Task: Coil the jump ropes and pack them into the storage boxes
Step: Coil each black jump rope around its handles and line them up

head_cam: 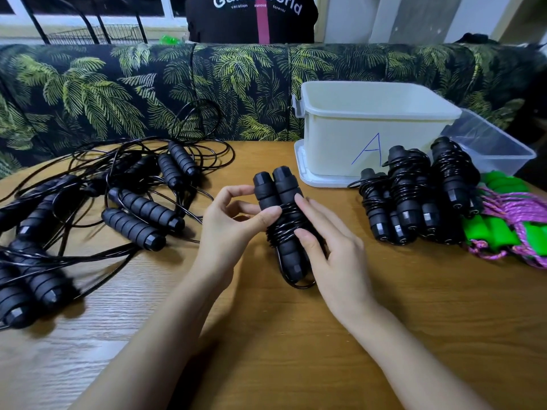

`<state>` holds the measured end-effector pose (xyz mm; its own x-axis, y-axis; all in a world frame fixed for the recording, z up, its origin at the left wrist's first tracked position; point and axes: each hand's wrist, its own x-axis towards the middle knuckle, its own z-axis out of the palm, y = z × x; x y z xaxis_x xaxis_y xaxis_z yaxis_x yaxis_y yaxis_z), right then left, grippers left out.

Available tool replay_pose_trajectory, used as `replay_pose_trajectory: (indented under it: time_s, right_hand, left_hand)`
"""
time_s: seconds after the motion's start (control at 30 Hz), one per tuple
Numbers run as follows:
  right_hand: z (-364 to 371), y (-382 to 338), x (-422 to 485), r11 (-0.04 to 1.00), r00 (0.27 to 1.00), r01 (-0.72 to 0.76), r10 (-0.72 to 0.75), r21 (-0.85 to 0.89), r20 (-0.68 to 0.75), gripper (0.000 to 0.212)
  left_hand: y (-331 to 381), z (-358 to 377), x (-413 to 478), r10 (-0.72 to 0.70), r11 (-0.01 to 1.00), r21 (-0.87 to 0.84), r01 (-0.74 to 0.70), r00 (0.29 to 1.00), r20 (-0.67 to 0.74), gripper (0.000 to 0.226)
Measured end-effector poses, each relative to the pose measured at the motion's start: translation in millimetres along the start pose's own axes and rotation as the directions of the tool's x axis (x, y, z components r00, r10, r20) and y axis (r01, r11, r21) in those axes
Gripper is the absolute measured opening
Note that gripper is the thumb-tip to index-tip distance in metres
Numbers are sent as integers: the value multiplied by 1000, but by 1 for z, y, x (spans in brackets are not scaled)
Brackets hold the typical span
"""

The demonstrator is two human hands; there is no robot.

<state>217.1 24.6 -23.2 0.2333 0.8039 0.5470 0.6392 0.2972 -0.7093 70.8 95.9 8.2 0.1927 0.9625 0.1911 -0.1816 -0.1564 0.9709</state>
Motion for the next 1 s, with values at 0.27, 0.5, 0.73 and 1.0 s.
replay_pose_trajectory:
  time_s: [0.27, 0.5, 0.73, 1.0]
  right_hand:
    - [6, -7, -1, 948, 996, 82, -70, -308, 50, 77]
    - [5, -10, 0, 880, 998, 19, -43, -474, -39, 94]
    - [5, -4, 2, 866, 994, -66, 14, -496, -109, 97]
    - [3, -9, -1, 966, 982, -174, 157, -192, -104, 89]
  left_hand:
    - [-9, 3, -1, 46, 996, 83, -38, 993, -108, 56]
    - [-4, 6, -5, 76, 991, 113, -75, 997, 0, 54]
    - [-5, 8, -5, 93, 989, 102, -102, 992, 90, 48]
    - [-9, 3, -2, 134, 981, 121, -153, 979, 154, 44]
